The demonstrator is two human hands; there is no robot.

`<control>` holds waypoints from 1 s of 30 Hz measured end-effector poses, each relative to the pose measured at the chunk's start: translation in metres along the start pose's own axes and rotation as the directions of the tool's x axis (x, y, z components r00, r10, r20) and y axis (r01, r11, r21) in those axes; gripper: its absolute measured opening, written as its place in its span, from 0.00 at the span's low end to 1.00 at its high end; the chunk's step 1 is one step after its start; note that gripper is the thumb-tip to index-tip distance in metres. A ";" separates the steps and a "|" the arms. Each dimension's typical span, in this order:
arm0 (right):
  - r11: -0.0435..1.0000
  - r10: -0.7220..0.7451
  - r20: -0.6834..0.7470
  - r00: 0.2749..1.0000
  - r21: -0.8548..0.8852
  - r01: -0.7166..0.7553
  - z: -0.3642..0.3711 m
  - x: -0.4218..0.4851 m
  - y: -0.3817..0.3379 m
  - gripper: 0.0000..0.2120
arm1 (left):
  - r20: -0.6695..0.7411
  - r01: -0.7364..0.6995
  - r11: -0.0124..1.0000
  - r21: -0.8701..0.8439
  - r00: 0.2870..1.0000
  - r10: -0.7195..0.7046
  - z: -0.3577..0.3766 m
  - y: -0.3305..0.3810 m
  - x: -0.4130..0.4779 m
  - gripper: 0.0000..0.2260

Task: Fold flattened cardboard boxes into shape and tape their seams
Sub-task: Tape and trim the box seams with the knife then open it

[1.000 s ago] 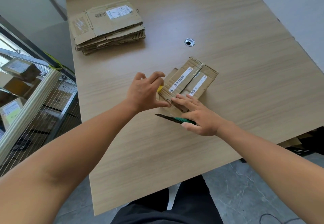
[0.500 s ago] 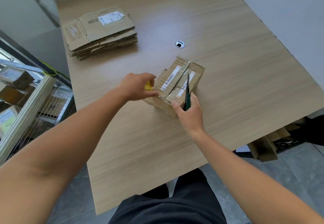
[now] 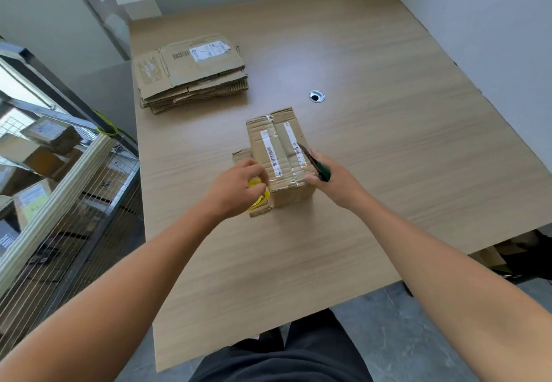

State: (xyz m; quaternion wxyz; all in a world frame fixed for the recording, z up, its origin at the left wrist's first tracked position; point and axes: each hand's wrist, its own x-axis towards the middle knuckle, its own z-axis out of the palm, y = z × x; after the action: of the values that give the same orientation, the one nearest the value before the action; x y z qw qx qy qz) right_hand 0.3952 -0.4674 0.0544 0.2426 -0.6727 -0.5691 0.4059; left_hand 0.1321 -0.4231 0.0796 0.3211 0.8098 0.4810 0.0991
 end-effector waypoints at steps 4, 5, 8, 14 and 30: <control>0.984 -0.163 -0.233 0.959 0.028 0.174 -0.008 -0.008 -0.014 0.04 | -0.015 0.038 0.998 -0.057 0.999 -0.039 -0.015 0.020 0.001 0.06; 0.980 -0.155 -0.279 0.948 0.075 0.183 -0.009 -0.014 -0.018 0.06 | -0.019 0.043 0.997 -0.068 0.999 -0.045 -0.018 0.025 0.001 0.06; 0.883 -0.026 -0.105 0.994 0.465 0.072 -0.006 -0.035 -0.036 0.03 | -0.023 0.028 0.996 -0.086 0.999 -0.030 -0.025 0.044 -0.001 0.06; 0.795 -0.079 -0.035 0.996 0.601 0.084 -0.005 -0.052 -0.057 0.02 | -0.017 0.017 0.996 -0.089 1.000 -0.018 -0.023 0.084 0.000 0.05; 0.775 -0.026 0.003 1.000 0.631 0.019 -0.054 -0.063 -0.032 0.10 | 0.172 0.258 0.820 -0.511 0.965 -0.197 0.015 0.125 -0.021 0.12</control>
State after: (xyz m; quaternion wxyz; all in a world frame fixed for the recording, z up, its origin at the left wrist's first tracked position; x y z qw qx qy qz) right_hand 0.4198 -0.5135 0.1270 0.4554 -0.5434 -0.4097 0.5740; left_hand 0.2178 -0.4890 0.1483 0.5675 0.6307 0.5095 0.1432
